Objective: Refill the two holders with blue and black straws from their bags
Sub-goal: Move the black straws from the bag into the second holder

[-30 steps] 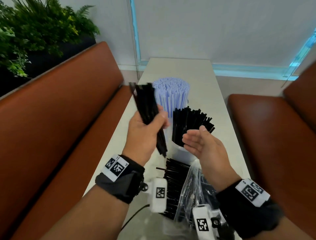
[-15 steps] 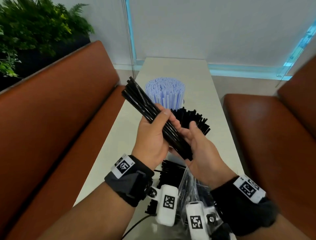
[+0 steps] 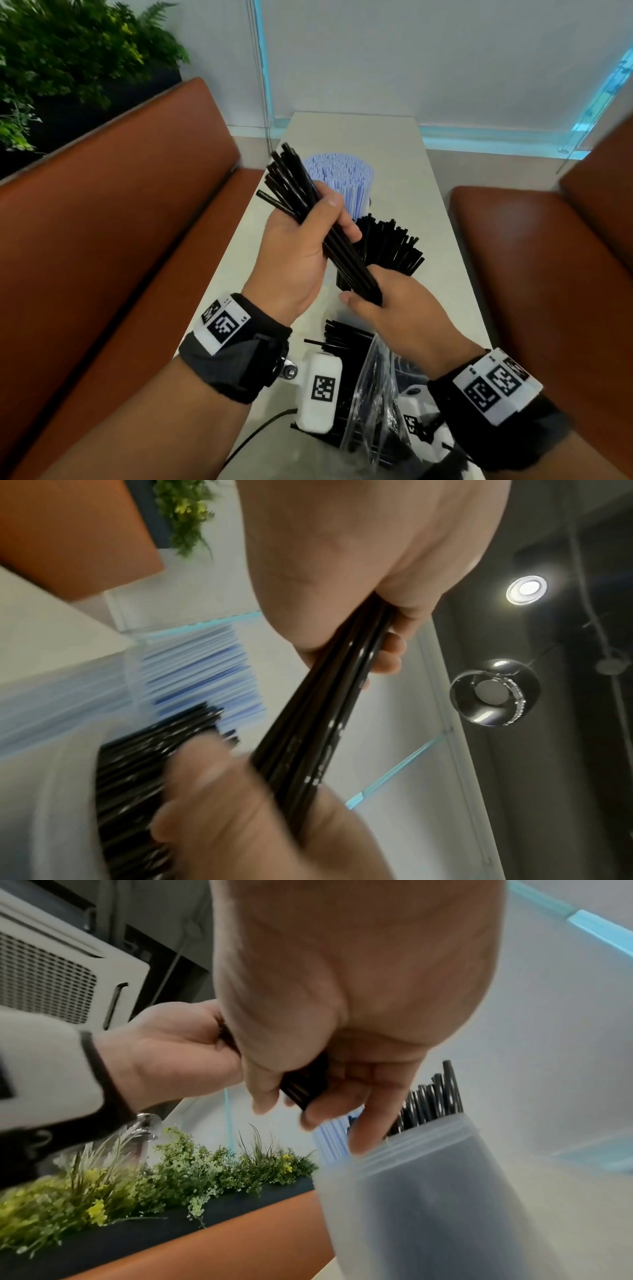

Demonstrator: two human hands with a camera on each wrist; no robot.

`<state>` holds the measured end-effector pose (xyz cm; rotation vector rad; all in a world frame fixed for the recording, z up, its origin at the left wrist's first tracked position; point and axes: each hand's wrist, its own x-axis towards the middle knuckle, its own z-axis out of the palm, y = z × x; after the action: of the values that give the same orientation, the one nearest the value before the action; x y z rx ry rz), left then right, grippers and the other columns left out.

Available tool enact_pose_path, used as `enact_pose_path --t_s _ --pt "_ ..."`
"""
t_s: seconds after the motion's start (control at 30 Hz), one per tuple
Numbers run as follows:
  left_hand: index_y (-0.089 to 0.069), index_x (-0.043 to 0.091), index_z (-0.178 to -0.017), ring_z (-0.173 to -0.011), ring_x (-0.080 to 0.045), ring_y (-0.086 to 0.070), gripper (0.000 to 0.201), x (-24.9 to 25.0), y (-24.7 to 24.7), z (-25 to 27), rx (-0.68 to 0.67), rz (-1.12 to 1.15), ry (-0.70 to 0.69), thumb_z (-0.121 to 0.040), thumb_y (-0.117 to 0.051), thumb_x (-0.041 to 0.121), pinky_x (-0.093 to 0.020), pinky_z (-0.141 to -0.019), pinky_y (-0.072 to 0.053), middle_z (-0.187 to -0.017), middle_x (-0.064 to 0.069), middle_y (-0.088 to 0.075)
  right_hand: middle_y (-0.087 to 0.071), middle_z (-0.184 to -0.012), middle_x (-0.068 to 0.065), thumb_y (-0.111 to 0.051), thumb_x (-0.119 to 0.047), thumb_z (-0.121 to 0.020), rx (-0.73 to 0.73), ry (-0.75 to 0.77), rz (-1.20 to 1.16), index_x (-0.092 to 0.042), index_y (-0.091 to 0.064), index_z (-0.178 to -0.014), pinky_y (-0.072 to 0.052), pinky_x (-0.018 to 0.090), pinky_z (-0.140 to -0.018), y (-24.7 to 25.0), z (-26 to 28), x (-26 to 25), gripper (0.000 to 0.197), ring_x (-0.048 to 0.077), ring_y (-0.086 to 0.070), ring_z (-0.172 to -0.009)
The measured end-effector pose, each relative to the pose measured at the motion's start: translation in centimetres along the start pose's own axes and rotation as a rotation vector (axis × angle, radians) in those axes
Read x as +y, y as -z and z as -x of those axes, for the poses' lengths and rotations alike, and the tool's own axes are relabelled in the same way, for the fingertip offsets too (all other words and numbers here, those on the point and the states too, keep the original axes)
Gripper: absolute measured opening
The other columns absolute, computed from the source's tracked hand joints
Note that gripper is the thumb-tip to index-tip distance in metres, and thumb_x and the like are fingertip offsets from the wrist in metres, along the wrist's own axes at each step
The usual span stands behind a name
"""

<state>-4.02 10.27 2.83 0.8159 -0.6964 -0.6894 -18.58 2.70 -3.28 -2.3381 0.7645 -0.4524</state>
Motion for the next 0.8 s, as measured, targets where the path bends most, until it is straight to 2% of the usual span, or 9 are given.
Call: enact_pose_path --t_s 0.03,0.13,0.17,0.23,0.33,0.47,0.63,0.7,0.8 --pt "-0.059 0.02 -0.085 -0.064 -0.019 -0.059 0.016 0.5 0.1 -0.6 0.031 -0.024 -0.063 -0.097 -0.055 0.01 -0.04 -0.073 -0.052 -0.067 -0.001 -0.058 -0.052 -0.086 -0.024 -0.06 -0.066 -0.084 0.02 -0.001 0.068 -0.042 -0.05 -0.091 -0.037 0.024 -0.057 0.1 -0.1 0.3 0.027 -0.001 -0.053 -0.068" --pt "-0.053 0.017 -0.091 -0.062 -0.017 -0.06 0.008 1.0 0.8 -3.1 0.151 -0.078 -0.232 -0.098 -0.055 0.012 -0.039 -0.071 -0.052 -0.063 0.003 -0.06 -0.049 -0.112 -0.021 -0.063 -0.067 -0.081 -0.05 -0.093 0.284 -0.043 -0.051 -0.128 -0.045 0.026 -0.068 0.0 -0.2 2.0 0.054 -0.001 -0.058 -0.085" --pt "-0.053 0.017 -0.092 -0.061 -0.017 -0.06 0.007 0.5 0.9 -3.6 0.182 -0.125 -0.262 -0.097 -0.056 0.013 -0.036 -0.07 -0.052 -0.063 0.003 -0.061 -0.051 -0.114 -0.019 -0.062 -0.065 -0.084 -0.092 -0.117 0.348 -0.043 -0.052 -0.128 -0.046 0.028 -0.068 -0.2 -0.1 2.4 0.05 0.005 -0.06 -0.087" --pt "-0.054 0.019 -0.092 -0.061 -0.017 -0.062 0.007 -1.5 0.8 -3.8 0.2 -0.318 -0.256 -0.096 -0.058 0.016 -0.029 -0.068 -0.052 -0.063 0.002 -0.063 -0.052 -0.101 -0.015 -0.055 -0.06 -0.091 -0.132 -0.113 0.411 -0.04 -0.058 -0.11 -0.047 0.031 -0.065 -1.0 -0.1 3.0 0.028 0.013 -0.06 -0.083" --pt "-0.054 0.028 -0.091 -0.07 -0.017 -0.067 0.009 -5.5 1.2 -3.2 0.095 -0.615 -0.086 -0.097 -0.059 0.024 -0.035 -0.074 -0.056 -0.07 0.005 -0.067 -0.048 -0.086 -0.01 -0.046 -0.05 -0.101 -0.111 -0.057 0.422 -0.033 -0.056 -0.093 -0.051 0.036 -0.065 -2.1 -0.2 4.0 0.022 0.015 -0.058 -0.078" --pt "-0.055 0.031 -0.087 -0.077 -0.003 -0.061 0.011 -8.4 3.2 -3.3 0.042 -0.953 0.007 -0.095 -0.063 0.031 -0.025 -0.071 -0.047 -0.079 0.009 -0.063 -0.044 -0.087 -0.012 -0.046 -0.046 -0.103 -0.08 -0.026 0.403 -0.029 -0.062 -0.102 -0.05 0.034 -0.062 -2.8 -0.4 4.8 0.023 0.014 -0.058 -0.076" --pt "-0.063 0.014 -0.104 -0.111 -0.021 -0.042 0.03 -10.1 3.9 -2.6 -0.046 -1.405 0.117 -0.091 -0.065 0.041 -0.036 -0.097 -0.042 -0.109 0.0 -0.044 -0.045 -0.09 -0.01 -0.044 -0.046 -0.104 -0.074 -0.014 0.419 -0.025 -0.061 -0.102 -0.05 0.035 -0.06 -3.1 -0.6 5.2 0.027 0.016 -0.058 -0.073" --pt "-0.062 0.016 -0.116 -0.118 -0.022 -0.042 0.042 -9.9 3.9 -2.4 -0.085 -1.416 0.175 -0.088 -0.068 0.047 -0.04 -0.102 -0.043 -0.118 -0.002 -0.045 -0.046 -0.091 -0.009 -0.044 -0.046 -0.104 -0.075 -0.011 0.412 -0.025 -0.061 -0.103 -0.049 0.034 -0.059 -3.1 -0.6 5.2 0.027 0.015 -0.058 -0.074" --pt "-0.051 0.025 -0.132 -0.124 -0.018 -0.044 0.072 -8.8 4.3 -2.2 -0.107 -1.238 0.194 -0.074 -0.076 0.06 -0.041 -0.106 -0.044 -0.126 0.0 -0.048 -0.046 -0.094 -0.01 -0.044 -0.046 -0.104 -0.091 -0.034 0.394 -0.028 -0.062 -0.109 -0.049 0.034 -0.061 -2.9 -0.6 4.9 0.026 0.014 -0.059 -0.077"
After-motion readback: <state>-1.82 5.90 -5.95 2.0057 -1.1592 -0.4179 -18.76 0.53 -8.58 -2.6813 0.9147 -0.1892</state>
